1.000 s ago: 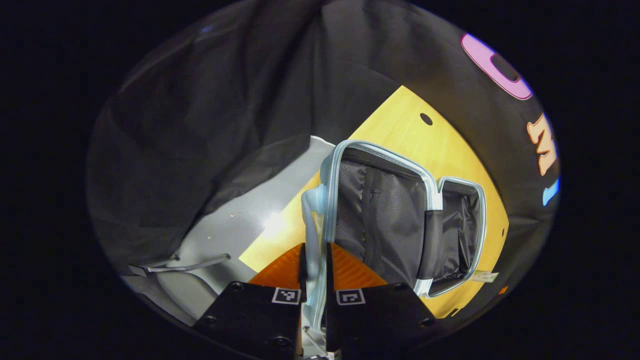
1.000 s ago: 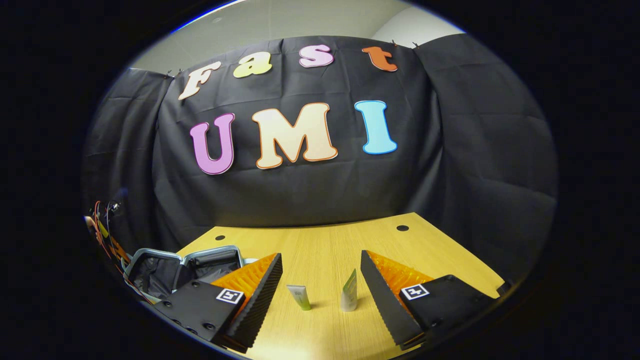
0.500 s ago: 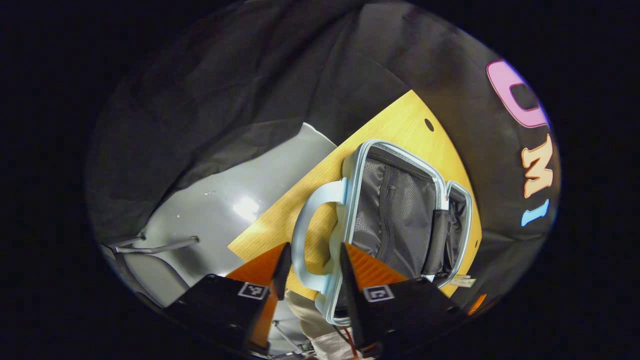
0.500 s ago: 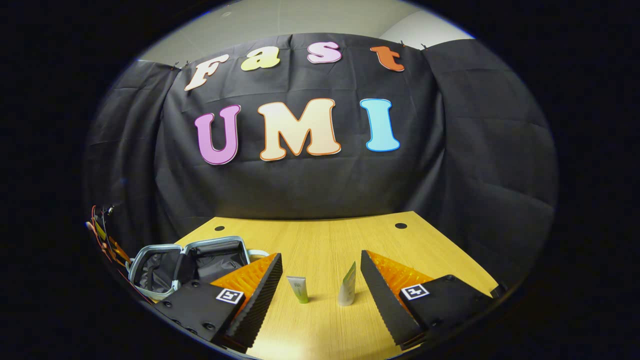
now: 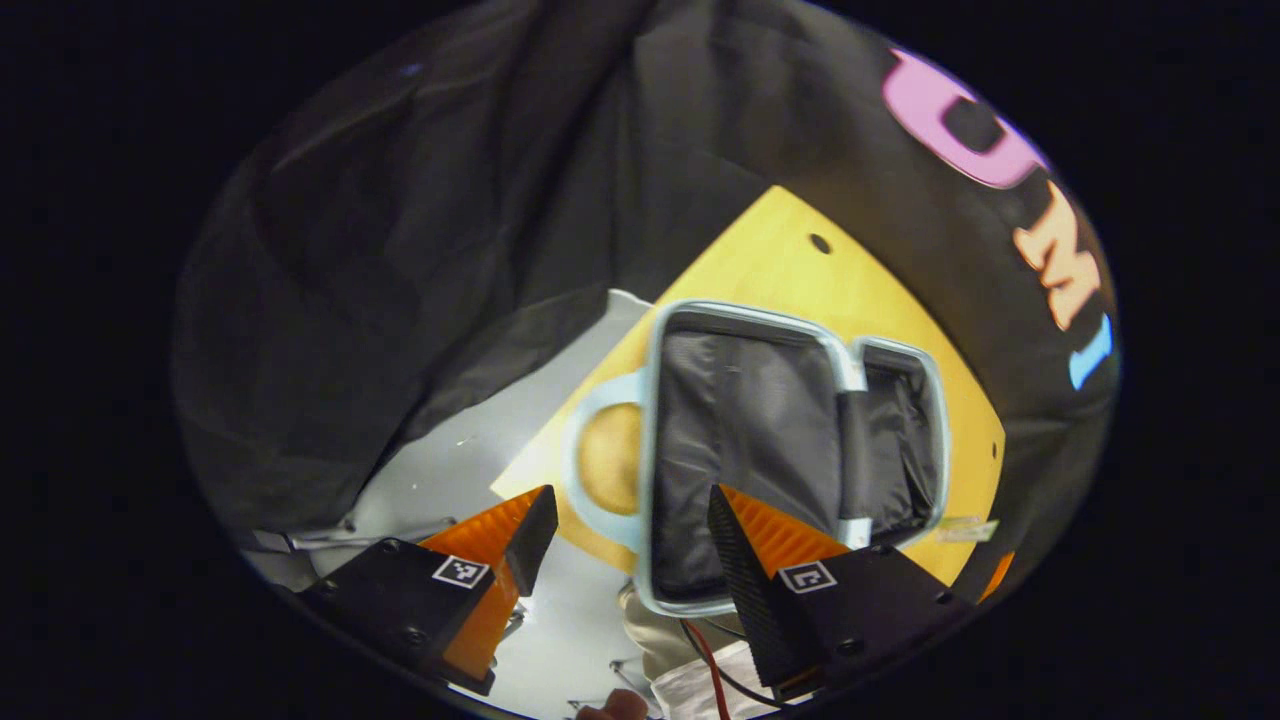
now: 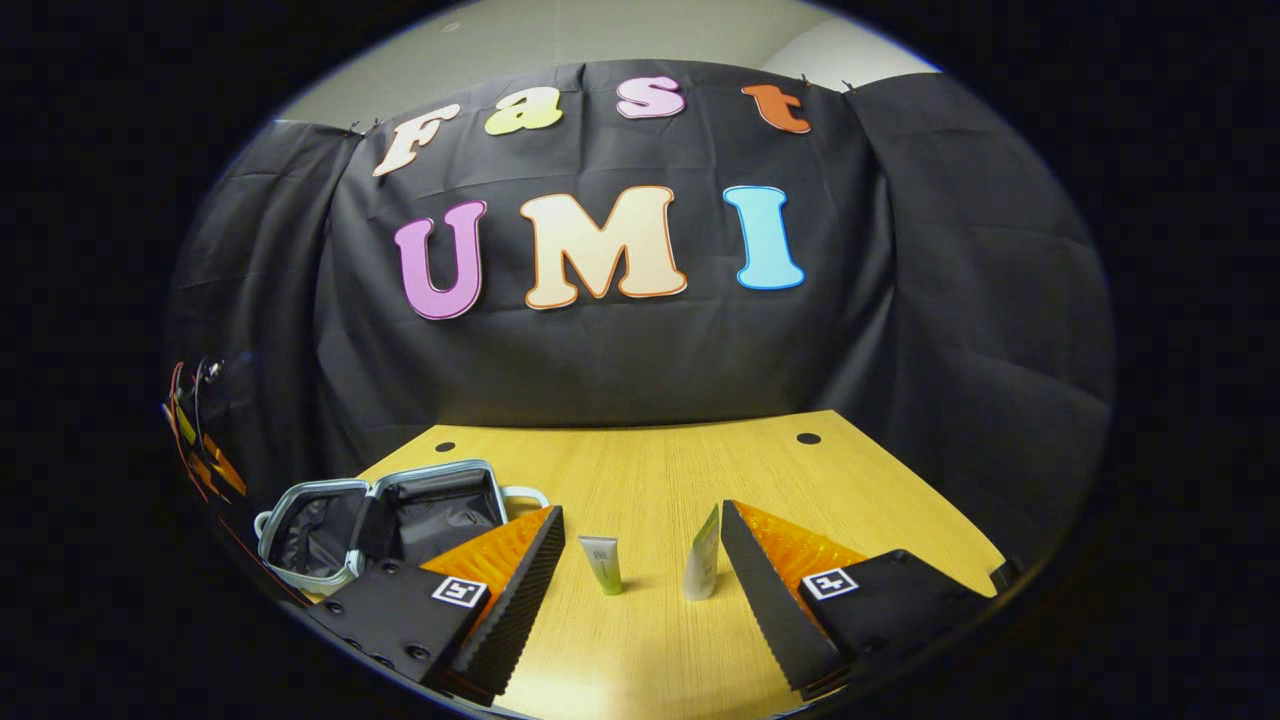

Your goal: First open the suitcase, pack the skin care products into it, and then close the suitcase.

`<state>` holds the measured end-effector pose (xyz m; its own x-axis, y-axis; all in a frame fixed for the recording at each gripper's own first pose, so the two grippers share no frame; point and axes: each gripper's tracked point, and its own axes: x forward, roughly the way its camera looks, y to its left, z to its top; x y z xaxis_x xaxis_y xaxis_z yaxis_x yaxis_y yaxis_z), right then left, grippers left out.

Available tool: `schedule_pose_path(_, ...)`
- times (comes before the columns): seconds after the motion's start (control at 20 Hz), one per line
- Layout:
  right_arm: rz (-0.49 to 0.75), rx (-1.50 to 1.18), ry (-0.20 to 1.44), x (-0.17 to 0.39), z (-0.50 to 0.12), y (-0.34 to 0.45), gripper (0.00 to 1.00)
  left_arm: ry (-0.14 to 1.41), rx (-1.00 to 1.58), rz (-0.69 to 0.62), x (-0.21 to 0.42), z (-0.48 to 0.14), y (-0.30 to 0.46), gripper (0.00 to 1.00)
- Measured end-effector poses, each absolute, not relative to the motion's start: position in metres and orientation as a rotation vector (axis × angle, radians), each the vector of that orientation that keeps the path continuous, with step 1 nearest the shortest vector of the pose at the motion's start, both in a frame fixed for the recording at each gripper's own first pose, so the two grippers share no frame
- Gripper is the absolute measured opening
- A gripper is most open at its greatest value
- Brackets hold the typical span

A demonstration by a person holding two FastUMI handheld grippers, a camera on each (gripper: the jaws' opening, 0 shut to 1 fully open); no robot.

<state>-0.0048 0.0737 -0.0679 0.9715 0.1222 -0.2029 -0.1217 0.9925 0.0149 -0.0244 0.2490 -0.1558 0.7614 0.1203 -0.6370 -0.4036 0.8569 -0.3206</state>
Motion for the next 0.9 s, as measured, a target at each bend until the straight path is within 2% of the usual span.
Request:
schedule_pose_path(0.25,0.134,0.004,0.239,0.002,-0.076,0.052,0.98,0.633,-0.283,0.106,-0.002,-0.122,0.129,0.89)
schedule_pose_path(0.45,0.189,0.010,0.296,0.012,-0.090,0.036,0.95,0.523,-0.175,-0.042,0.030,-0.105,0.021,0.89)
schedule_pose_path(0.5,0.208,0.011,0.311,0.015,-0.093,0.032,0.98,0.503,-0.146,-0.069,0.036,-0.108,-0.001,0.89)
schedule_pose_path(0.9,0.414,-0.023,0.428,0.043,-0.128,0.013,0.98,0.376,-0.121,-0.203,0.061,-0.152,-0.180,0.89)
